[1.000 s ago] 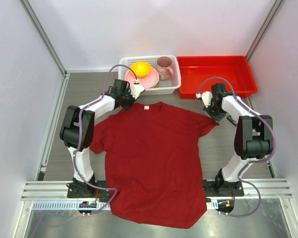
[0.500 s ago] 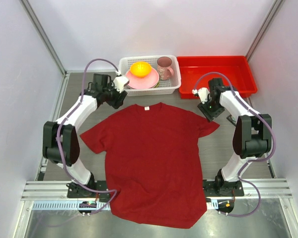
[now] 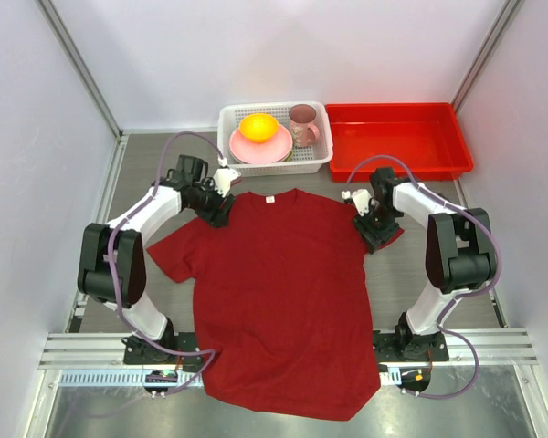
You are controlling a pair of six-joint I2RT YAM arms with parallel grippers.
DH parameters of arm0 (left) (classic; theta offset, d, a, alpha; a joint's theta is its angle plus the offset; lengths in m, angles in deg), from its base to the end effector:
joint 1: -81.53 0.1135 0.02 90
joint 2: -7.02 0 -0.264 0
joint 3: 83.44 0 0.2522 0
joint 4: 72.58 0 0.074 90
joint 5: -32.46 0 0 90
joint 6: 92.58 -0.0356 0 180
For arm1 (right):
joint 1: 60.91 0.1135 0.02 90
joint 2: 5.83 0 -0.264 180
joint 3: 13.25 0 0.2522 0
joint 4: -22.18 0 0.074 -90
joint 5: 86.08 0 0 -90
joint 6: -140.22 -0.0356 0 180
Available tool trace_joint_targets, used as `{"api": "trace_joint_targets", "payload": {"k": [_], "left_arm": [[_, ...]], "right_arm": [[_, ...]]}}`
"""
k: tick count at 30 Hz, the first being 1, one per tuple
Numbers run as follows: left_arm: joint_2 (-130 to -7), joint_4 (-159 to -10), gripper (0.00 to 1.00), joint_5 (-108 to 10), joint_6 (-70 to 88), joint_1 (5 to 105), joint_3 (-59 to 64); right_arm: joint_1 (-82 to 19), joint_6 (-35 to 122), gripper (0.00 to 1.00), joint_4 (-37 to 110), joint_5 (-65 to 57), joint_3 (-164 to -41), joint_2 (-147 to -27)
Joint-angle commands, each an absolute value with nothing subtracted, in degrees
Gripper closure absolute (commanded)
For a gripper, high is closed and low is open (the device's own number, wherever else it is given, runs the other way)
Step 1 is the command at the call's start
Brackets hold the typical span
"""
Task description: Pin the brooch onto the clothing
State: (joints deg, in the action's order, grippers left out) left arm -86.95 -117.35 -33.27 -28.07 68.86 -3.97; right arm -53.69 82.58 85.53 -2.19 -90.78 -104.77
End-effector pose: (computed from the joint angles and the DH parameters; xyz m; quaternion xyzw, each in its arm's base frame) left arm 0.3254 -0.0882 0.2222 0.3608 0.8727 -0.1725 0.2801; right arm 0.3029 0.0422 0.1733 -0.3400 0.9378 0.0420 0.0561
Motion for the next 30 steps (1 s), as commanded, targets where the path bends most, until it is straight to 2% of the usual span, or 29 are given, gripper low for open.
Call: {"api": "trace_joint_targets", "payload": {"k": [1,5,7,10,11,14,19,23,24,25,26,28,30], "left_arm": [[-89.9,-116.6,0.44,-33.5,-26.2,68.9,-4.4],[-90.7,-115.2,0.45,-35.0,-26.4,69.0,-6.0],[-91.1,-114.9,0.45,-35.7,-26.7,68.9,-6.5],[-92.0,-114.6,0.46,-37.1,-26.9,69.0,-6.5],[-92.2,-114.6,0.47,-37.3,-27.1,69.3,-6.4],[-93.3,-114.7,0.51,-38.6,-27.6,69.9,-6.0],[-95.5,-115.2,0.58,-40.8,-29.0,71.3,-4.7],[-97.7,-115.4,0.69,-42.1,-28.9,71.9,-2.9],[-98.4,-115.4,0.69,-42.2,-29.2,71.9,-2.7],[-98.4,-115.7,0.69,-42.3,-29.3,71.9,-2.4],[-98.4,-116.0,0.67,-42.2,-29.3,71.9,-1.7],[-97.0,-117.6,0.59,-38.8,-29.6,72.6,-1.0],[-93.5,-118.0,0.54,-37.2,-29.2,74.0,-1.2]], "right_arm": [[-52.9,79.2,0.47,81.6,-3.1,-89.5,-104.7],[-52.9,77.9,0.48,79.9,-2.8,-88.9,-106.2],[-53.0,78.0,0.53,79.9,-2.5,-88.6,-106.8],[-53.0,79.7,0.69,80.3,0.2,-87.7,-107.5],[-53.1,80.4,0.79,80.6,1.4,-87.0,-107.5],[-54.8,85.3,0.99,81.1,5.7,-86.3,-106.6],[-58.0,95.4,0.99,81.4,11.4,-88.9,-105.7],[-59.2,99.8,0.99,81.5,13.9,-93.4,-105.7],[-59.2,100.4,0.98,81.8,14.5,-93.8,-105.7],[-59.1,101.8,0.93,83.2,14.7,-94.2,-105.8],[-59.1,102.1,0.74,84.0,15.2,-95.5,-106.0],[-59.1,102.7,0.48,86.8,15.6,-97.6,-105.9],[-59.1,102.7,0.40,88.3,13.8,-98.7,-104.5]]}}
